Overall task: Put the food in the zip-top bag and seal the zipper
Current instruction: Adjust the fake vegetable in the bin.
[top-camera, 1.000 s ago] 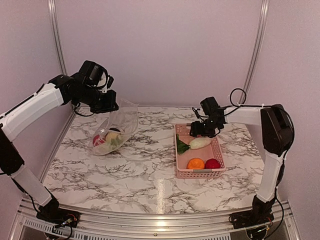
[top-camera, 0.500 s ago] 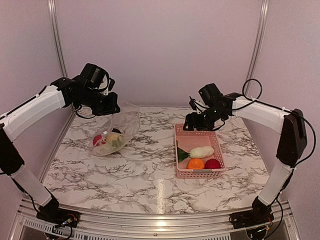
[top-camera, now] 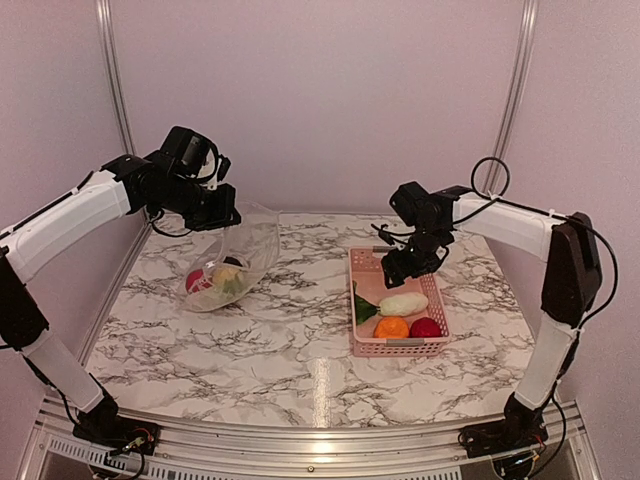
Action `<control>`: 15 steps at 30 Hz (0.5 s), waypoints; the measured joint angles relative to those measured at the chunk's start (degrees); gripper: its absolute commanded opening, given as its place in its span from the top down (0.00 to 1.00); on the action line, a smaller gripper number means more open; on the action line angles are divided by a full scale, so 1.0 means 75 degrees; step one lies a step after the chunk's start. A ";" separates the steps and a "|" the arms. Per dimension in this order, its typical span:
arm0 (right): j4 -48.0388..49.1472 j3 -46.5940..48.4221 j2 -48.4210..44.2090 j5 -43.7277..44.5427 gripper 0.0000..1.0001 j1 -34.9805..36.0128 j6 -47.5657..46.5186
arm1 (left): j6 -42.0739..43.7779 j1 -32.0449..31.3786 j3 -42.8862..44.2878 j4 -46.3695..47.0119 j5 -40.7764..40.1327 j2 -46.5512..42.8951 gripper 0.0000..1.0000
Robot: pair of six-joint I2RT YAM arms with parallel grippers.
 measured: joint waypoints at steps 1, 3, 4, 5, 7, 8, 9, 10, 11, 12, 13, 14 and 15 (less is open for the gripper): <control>-0.0134 0.0000 0.0061 0.0134 0.27 0.0035 -0.0044 | 0.0006 0.0000 0.0000 0.0000 0.0000 0.0000 1.00; -0.0338 -0.0003 0.0166 0.0254 0.27 0.0093 -0.0146 | 0.0026 0.0000 0.0000 0.0003 0.0009 0.0020 1.00; -0.0399 -0.0020 0.0198 0.0300 0.27 0.0114 -0.0172 | 0.0029 0.0000 0.0000 0.0003 0.0023 0.0038 1.00; -0.0443 -0.0061 0.0210 0.0306 0.27 0.0131 -0.0187 | 0.0032 0.0000 0.0000 0.0006 0.0035 0.0055 1.00; -0.0545 -0.0131 0.0224 0.0300 0.28 0.0146 -0.0233 | 0.0047 0.0000 0.0000 0.0006 0.0058 0.0085 1.00; -0.0583 -0.0154 0.0242 0.0297 0.28 0.0152 -0.0245 | 0.0050 0.0000 0.0000 0.0006 0.0061 0.0093 1.00; -0.0624 -0.0169 0.0271 0.0297 0.27 0.0160 -0.0265 | 0.0052 0.0000 0.0000 0.0006 0.0064 0.0096 1.00; -0.0627 -0.0189 0.0309 0.0297 0.27 0.0172 -0.0286 | 0.0052 0.0000 0.0000 0.0006 0.0070 0.0096 1.00; -0.0641 -0.0207 0.0364 0.0291 0.26 0.0187 -0.0291 | 0.0052 0.0000 0.0000 0.0006 0.0079 0.0096 1.00; -0.0653 -0.0207 0.0425 0.0283 0.26 0.0198 -0.0297 | 0.0050 0.0000 0.0000 0.0006 0.0085 0.0096 1.00; -0.0647 -0.0207 0.0530 0.0280 0.26 0.0210 -0.0306 | 0.0050 0.0000 0.0000 0.0006 0.0093 0.0096 1.00; -0.0644 -0.0207 0.0618 0.0280 0.26 0.0216 -0.0315 | 0.0050 0.0000 0.0000 0.0006 0.0111 0.0096 1.00; -0.0647 -0.0207 0.0740 0.0286 0.25 0.0219 -0.0318 | 0.0047 0.0000 0.0000 0.0006 0.0117 0.0096 1.00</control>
